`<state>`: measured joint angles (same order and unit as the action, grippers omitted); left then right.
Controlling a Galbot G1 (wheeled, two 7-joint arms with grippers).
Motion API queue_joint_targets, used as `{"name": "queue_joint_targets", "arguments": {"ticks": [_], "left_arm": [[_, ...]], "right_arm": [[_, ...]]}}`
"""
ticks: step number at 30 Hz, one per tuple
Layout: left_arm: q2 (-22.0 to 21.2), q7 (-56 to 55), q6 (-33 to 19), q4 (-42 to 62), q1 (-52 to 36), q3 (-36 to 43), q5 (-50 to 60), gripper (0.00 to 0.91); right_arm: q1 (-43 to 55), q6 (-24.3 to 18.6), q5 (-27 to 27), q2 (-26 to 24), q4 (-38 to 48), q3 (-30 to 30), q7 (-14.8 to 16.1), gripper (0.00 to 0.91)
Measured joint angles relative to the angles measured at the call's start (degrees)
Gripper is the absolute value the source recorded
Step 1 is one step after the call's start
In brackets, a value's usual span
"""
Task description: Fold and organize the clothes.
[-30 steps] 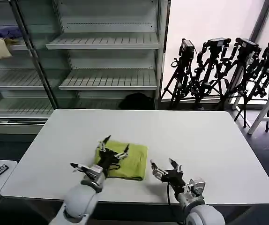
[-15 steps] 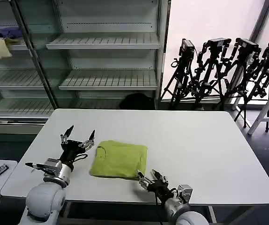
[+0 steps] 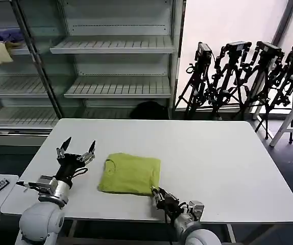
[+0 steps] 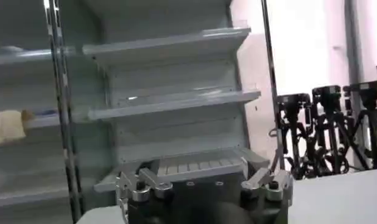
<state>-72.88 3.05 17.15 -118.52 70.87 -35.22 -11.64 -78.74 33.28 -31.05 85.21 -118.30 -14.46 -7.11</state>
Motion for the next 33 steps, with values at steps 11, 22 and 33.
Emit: {"name": "queue_joint_targets", "arguments": {"ticks": [11, 22, 33], "left_arm": [[-0.08, 0.11, -0.73, 0.0, 1.15, -1.14, -0.41, 0.907], [-0.27, 0.23, -2.0, 0.32, 2.56, -1.54, -0.44, 0.907], [-0.34, 0.41, -2.63, -0.46, 4.01, -1.87, -0.5, 0.907]], "right_arm": [[-0.33, -0.05, -0.68, 0.5, 0.2, -0.23, -1.55, 0.0], [-2.86, -0.09, -1.05, -0.52, -2.09, -2.96, -1.07, 0.0], [-6.7, -0.13, -0.46, -1.05, -4.91, -6.13, 0.68, 0.907]]}}
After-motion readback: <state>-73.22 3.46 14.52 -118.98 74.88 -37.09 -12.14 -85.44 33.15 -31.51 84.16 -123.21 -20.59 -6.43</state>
